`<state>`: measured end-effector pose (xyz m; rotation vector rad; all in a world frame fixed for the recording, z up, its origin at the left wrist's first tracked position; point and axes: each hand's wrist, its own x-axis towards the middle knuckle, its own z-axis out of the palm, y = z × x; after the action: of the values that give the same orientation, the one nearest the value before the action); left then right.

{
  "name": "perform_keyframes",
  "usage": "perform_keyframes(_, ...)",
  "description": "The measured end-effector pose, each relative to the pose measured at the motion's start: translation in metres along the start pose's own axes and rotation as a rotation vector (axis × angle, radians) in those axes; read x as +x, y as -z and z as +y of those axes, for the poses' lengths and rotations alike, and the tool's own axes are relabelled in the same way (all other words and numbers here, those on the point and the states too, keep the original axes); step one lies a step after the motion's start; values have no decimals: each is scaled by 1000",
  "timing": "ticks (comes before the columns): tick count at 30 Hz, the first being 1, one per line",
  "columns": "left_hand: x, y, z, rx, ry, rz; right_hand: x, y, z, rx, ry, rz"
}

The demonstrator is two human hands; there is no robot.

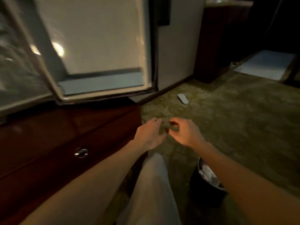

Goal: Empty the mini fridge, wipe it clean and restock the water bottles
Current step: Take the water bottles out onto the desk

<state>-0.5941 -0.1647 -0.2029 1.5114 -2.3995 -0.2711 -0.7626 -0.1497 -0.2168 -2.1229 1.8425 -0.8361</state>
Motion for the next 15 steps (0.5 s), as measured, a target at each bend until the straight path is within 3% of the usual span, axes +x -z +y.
perform_keyframes(6,-56,122,-40,31,38,198,29,17,-125,93,268,128)
perform_keyframes(15,-155,243,-143,266,230,378,63,4,-286,150,432,71)
